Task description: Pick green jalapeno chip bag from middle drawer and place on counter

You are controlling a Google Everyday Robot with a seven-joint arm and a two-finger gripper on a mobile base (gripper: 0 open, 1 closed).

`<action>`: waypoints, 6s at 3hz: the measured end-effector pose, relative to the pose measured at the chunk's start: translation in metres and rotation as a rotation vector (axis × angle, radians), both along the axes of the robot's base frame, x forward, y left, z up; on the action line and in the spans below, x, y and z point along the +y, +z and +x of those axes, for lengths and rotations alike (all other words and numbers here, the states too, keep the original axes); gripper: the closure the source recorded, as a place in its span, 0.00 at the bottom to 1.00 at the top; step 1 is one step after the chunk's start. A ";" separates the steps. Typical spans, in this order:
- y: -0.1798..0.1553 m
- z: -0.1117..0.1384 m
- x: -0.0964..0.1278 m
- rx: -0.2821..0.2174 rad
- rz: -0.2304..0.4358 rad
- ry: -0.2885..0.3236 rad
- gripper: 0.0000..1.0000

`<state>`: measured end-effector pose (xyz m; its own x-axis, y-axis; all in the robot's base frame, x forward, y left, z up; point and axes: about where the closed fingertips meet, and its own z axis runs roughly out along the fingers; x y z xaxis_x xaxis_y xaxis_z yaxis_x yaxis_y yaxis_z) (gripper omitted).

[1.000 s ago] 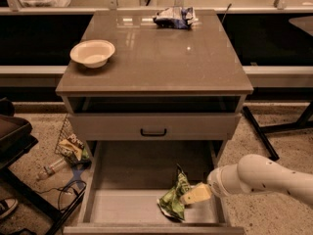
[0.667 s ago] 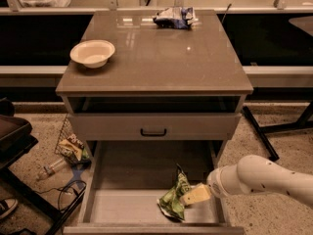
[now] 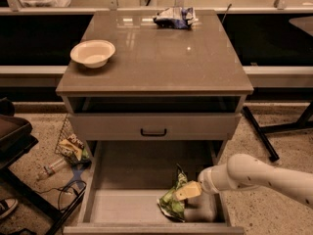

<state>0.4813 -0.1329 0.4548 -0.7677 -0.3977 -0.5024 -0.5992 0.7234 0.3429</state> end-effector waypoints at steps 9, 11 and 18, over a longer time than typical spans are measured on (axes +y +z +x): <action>0.093 0.037 0.005 0.100 0.092 -0.007 1.00; 0.235 0.055 -0.084 0.106 0.125 -0.091 1.00; 0.450 0.157 -0.143 0.143 0.132 -0.362 1.00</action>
Offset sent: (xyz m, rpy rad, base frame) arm 0.0275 0.0424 -0.0580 0.0366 0.0507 0.0727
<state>0.6381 -0.2755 0.9048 -0.9122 -0.0277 -0.4088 -0.2530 0.8229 0.5087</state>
